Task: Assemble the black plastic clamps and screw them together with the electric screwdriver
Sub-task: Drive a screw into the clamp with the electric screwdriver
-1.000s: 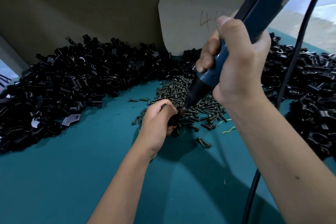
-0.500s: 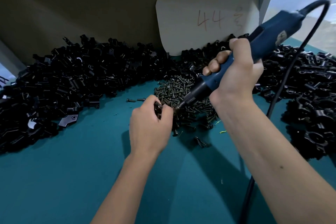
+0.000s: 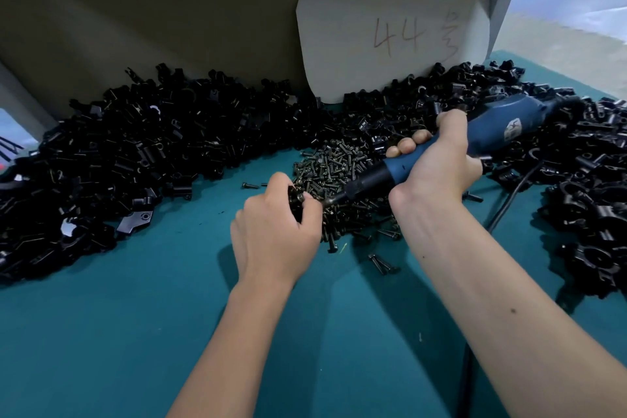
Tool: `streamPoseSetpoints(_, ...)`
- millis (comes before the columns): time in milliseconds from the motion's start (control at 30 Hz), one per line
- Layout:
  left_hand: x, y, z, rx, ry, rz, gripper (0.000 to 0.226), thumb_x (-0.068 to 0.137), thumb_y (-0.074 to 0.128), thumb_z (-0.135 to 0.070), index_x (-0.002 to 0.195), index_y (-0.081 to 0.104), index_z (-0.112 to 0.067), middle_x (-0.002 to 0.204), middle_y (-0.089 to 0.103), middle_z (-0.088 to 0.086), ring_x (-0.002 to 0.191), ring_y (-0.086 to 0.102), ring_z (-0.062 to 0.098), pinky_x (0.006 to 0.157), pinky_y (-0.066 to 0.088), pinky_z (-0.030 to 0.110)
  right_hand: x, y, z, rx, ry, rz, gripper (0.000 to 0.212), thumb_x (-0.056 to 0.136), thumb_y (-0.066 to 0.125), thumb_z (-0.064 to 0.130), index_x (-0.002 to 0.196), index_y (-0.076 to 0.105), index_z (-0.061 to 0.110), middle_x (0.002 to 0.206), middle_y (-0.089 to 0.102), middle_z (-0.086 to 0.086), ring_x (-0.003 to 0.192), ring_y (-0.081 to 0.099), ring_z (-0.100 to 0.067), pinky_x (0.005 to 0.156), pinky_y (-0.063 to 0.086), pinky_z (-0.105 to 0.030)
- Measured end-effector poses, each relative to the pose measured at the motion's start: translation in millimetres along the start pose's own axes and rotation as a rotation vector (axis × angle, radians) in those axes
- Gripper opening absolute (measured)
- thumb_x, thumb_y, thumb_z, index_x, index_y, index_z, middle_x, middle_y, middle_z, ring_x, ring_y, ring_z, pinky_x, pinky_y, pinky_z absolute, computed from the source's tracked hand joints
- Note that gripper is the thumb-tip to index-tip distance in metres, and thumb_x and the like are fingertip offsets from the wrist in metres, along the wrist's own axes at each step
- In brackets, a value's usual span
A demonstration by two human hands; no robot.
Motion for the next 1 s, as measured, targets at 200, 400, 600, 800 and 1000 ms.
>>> streamPoseSetpoints(200, 4, -1, 10, 0.038, -0.057, -0.046, 0.029, 0.088, 0.041, -0.044, 0.079, 0.046, -0.017, 0.055, 0.049, -0.001, 0.054, 0.047, 0.031, 0.054, 0.039, 0.039, -9, 5, -1, 0.010, -0.037, 0.128, 0.031, 0.086, 0.072, 0.016, 0.105, 0.047, 0.013, 0.059, 0.051, 0.000, 0.046, 0.046, -0.018, 0.049, 0.044, -0.032)
streamPoseSetpoints(400, 18, -15, 49, -0.244, -0.264, -0.205, 0.028, 0.089, 0.051, -0.041, 0.072, 0.046, -0.019, 0.056, 0.049, -0.006, 0.053, 0.048, 0.014, 0.050, 0.032, 0.033, -8, 12, 20, 0.013, -0.119, 0.200, 0.033, 0.090, 0.074, 0.021, 0.106, 0.046, 0.013, 0.061, 0.051, -0.001, 0.047, 0.046, -0.018, 0.051, 0.042, -0.032)
streamPoseSetpoints(600, 11, 1, 20, -0.270, 0.011, 0.042, 0.038, 0.080, 0.079, -0.033, 0.067, 0.048, -0.016, 0.055, 0.048, -0.007, 0.057, 0.045, 0.013, 0.053, 0.034, 0.026, -3, 8, 17, 0.108, -0.001, 0.049, 0.041, 0.091, 0.074, 0.024, 0.119, 0.048, 0.010, 0.060, 0.052, -0.001, 0.046, 0.046, -0.017, 0.050, 0.044, -0.029)
streamPoseSetpoints(800, 8, 5, 9, -0.296, 0.062, 0.082, 0.033, 0.073, 0.070, -0.032, 0.067, 0.044, -0.012, 0.057, 0.045, 0.000, 0.060, 0.042, 0.020, 0.059, 0.037, 0.037, -3, 8, 14, 0.080, 0.032, 0.065, 0.035, 0.089, 0.072, 0.023, 0.111, 0.048, 0.012, 0.060, 0.050, 0.000, 0.048, 0.044, -0.016, 0.050, 0.042, -0.029)
streamPoseSetpoints(1000, 9, 6, 10, -0.306, 0.028, 0.115, 0.032, 0.072, 0.066, -0.035, 0.067, 0.039, -0.019, 0.060, 0.043, -0.003, 0.061, 0.040, 0.019, 0.054, 0.030, 0.033, -2, 7, 12, 0.099, 0.081, 0.061, 0.032, 0.089, 0.071, 0.022, 0.110, 0.048, 0.012, 0.060, 0.049, 0.000, 0.047, 0.044, -0.016, 0.050, 0.041, -0.027)
Point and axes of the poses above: each hand's wrist, its own x-axis towards the middle knuckle, its own y-axis out of the palm, z = x × y, the point moved 2 cm from there along x, towards the middle knuckle
